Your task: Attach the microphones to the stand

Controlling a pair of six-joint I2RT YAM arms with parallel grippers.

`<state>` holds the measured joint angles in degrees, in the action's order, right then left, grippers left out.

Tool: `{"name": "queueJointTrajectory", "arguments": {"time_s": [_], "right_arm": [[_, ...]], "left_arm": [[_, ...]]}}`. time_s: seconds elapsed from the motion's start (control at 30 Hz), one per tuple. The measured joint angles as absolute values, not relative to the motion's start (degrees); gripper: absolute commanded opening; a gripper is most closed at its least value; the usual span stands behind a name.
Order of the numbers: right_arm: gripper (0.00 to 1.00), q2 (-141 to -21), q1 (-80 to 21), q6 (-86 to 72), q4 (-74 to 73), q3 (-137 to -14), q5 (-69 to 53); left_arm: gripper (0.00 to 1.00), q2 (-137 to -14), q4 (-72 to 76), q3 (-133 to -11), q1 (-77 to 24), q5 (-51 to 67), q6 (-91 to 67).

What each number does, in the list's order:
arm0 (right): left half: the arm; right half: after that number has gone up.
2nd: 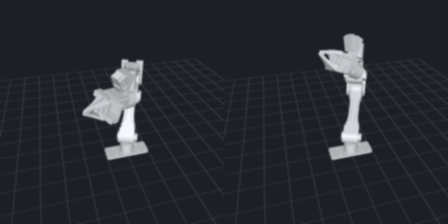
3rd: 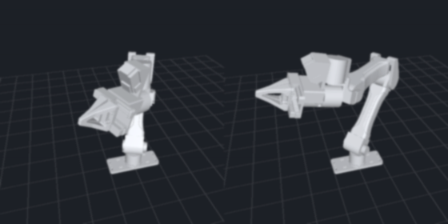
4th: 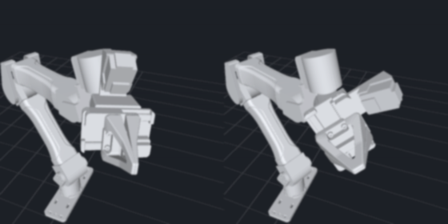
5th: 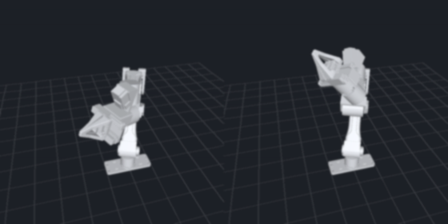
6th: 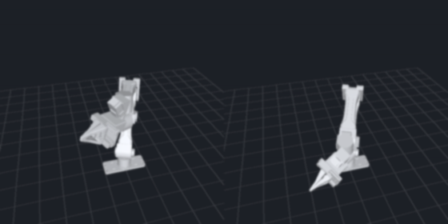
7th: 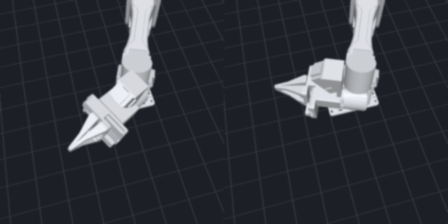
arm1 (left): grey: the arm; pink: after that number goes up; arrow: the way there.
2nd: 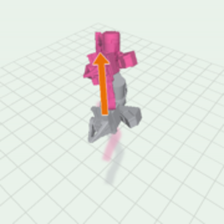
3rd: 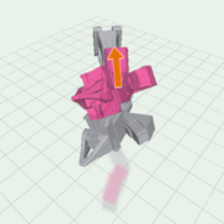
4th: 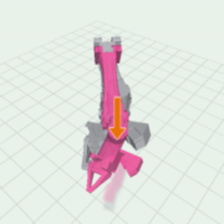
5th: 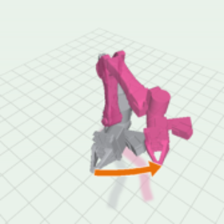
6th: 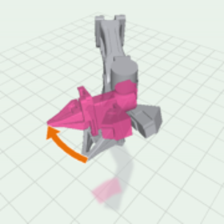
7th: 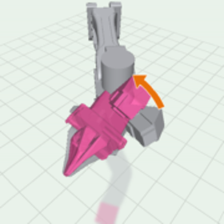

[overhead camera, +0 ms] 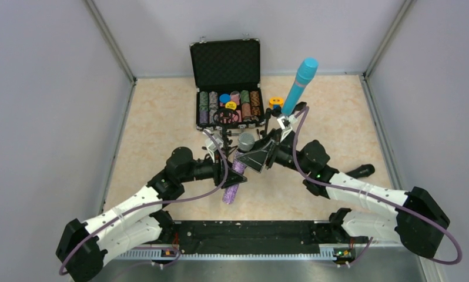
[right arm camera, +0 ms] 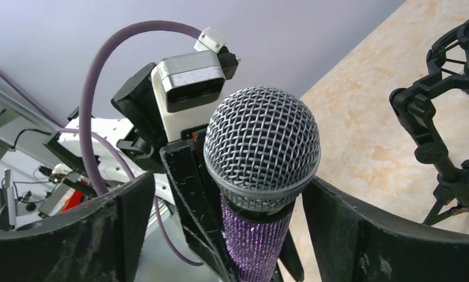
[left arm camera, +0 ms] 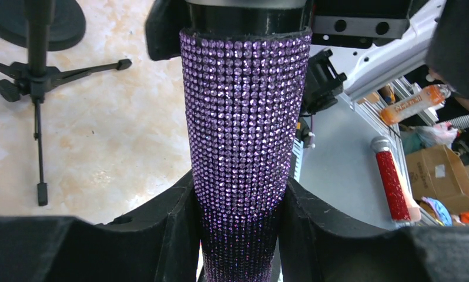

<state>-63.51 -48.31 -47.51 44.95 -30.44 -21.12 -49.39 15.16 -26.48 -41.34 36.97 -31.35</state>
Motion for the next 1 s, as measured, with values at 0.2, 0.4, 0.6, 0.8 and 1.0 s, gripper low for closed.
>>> {"name": "queueJointTrajectory", "arguments": {"time_s": [0.2,0.4,0.6,0.8,1.0], "right_arm": [[0.97,-61.71,-48.31,-47.57,44.77,-30.44,-20.84],[0.93,-62.28,-48.31,-47.86,45.25,-30.41,-21.08],[0.70,-67.13,-48.31,-49.67,49.01,-30.41,-22.37],[0.49,-71.48,-48.38,-51.64,53.52,-30.41,-23.90],[0.05,-72.23,-48.36,-50.30,55.16,-30.46,-24.80]], "left_arm": [[0.00,-48.12,15.46,-26.33,-41.34,34.44,-31.38],[0.00,-48.16,16.71,-26.33,-41.34,34.17,-31.68],[0.00,-48.16,18.04,-26.33,-41.34,34.46,-32.67],[0.00,-48.56,18.85,-26.33,-41.41,35.31,-33.19],[0.00,-49.28,19.20,-26.35,-41.47,35.29,-35.64]]}}
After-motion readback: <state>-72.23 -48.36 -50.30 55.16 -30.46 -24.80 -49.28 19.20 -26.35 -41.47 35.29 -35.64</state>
